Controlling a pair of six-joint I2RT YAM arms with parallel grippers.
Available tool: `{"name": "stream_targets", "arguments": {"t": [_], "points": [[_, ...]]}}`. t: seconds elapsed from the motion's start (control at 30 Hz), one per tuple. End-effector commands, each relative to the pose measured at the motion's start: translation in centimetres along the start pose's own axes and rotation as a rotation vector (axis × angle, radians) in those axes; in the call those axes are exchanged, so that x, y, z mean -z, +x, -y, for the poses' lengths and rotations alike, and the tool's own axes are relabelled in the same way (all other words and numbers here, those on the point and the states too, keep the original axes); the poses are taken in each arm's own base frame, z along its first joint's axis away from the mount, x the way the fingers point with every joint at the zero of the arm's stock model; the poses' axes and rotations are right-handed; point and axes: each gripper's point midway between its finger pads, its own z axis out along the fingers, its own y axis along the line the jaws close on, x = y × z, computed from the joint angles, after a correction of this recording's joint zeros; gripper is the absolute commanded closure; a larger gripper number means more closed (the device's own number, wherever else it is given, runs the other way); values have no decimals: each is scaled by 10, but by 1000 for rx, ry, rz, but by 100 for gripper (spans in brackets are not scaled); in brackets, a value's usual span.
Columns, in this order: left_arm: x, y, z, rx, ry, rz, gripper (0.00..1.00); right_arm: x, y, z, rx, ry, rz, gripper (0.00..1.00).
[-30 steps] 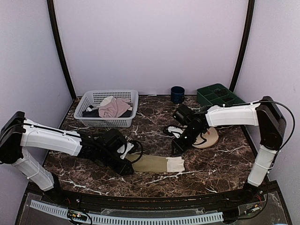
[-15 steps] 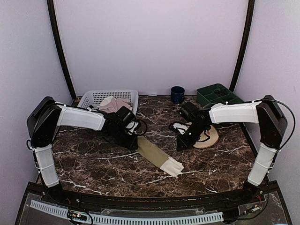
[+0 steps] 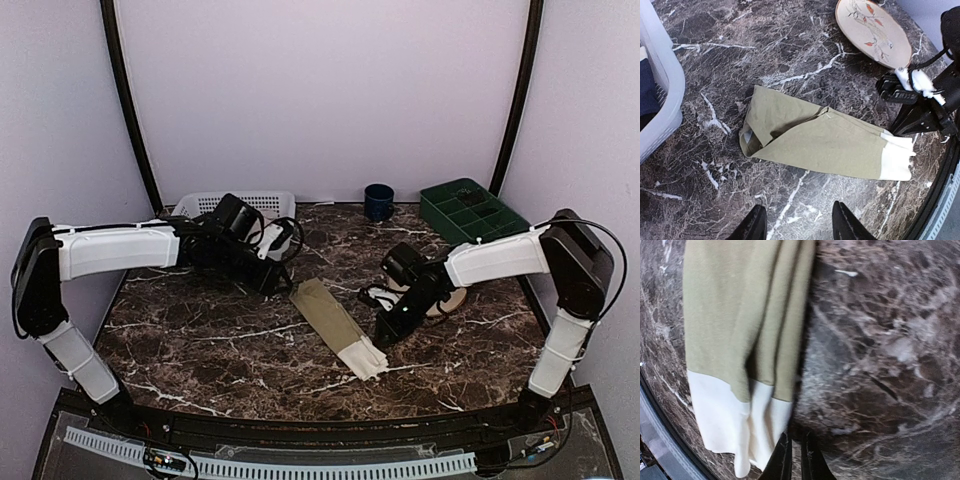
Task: Roll the underwear
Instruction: Adjust the underwear at the center of the board.
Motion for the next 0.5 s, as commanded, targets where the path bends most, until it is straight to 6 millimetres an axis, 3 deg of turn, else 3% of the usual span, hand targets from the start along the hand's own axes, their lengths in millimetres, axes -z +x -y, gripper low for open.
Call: {"name": "stream_targets", "arguments": {"t": [0.0,0.3,0.4,0.47], "points": [[19,3,11,11,44,42,53,-23,24,-16,-16,-44,-28,91],[45,39,32,-72,106,57,53,-58,75,-86,54,-167,-81,93],[42,69,54,-177,139,7,53,-49,83,-91,80,-183,-57,93],[39,89,72,-267,178,-11,53,-35,77,-88,-12,-145,-25,93]]}}
